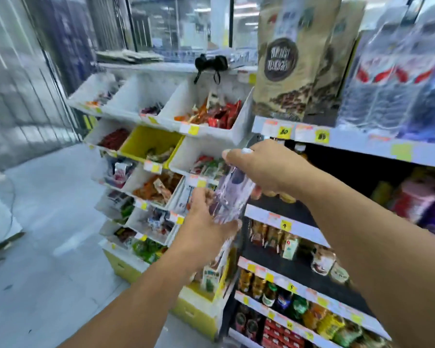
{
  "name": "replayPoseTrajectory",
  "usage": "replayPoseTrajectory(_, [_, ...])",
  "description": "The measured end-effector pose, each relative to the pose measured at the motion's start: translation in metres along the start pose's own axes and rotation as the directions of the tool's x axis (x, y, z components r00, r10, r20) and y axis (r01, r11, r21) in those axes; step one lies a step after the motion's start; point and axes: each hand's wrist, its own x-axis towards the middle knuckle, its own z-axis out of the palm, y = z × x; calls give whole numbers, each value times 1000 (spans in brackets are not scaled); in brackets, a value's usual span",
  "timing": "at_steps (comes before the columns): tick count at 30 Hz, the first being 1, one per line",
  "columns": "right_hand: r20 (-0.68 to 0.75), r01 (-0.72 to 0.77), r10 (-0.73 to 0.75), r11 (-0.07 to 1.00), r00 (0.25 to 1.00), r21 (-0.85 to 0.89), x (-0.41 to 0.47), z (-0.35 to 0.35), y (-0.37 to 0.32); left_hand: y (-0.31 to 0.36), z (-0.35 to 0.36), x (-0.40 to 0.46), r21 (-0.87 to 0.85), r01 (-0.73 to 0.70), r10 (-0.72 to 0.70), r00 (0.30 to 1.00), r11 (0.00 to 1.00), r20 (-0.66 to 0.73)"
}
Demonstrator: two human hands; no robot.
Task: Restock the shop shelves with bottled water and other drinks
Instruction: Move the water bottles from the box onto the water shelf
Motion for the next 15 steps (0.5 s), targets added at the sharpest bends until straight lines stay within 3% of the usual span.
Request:
replayPoseTrajectory(2, [-118, 55, -46, 996, 992, 72, -12, -30, -10, 32, 0, -5, -19, -77, 77, 997, 997, -3])
replayPoseTrajectory(5, [-204, 154, -157, 988, 966, -30, -29, -70, -25, 80, 2, -17, -88, -157, 158, 987, 984, 9])
replayPoseTrajectory(8, [-326, 254, -184, 949, 927, 188, -39, -102, -26, 113, 9, -23, -169, -203, 218, 973, 964, 74])
replayPoseTrajectory(10, [-311, 312, -184, 843, 933, 438, -44, -119, -26, 134, 14, -27, -254, -193, 238, 958, 948, 159])
replayPoseTrajectory(12, [-234, 310, -204, 660, 950, 684, -46, -135, -26, 150, 22, -27, -386, -152, 255, 939, 910, 230])
replayPoseTrajectory(15, [-150, 260, -290, 392, 945, 882, -55, -156, -28, 172, 39, -28, -580, -92, 323, 895, 809, 308])
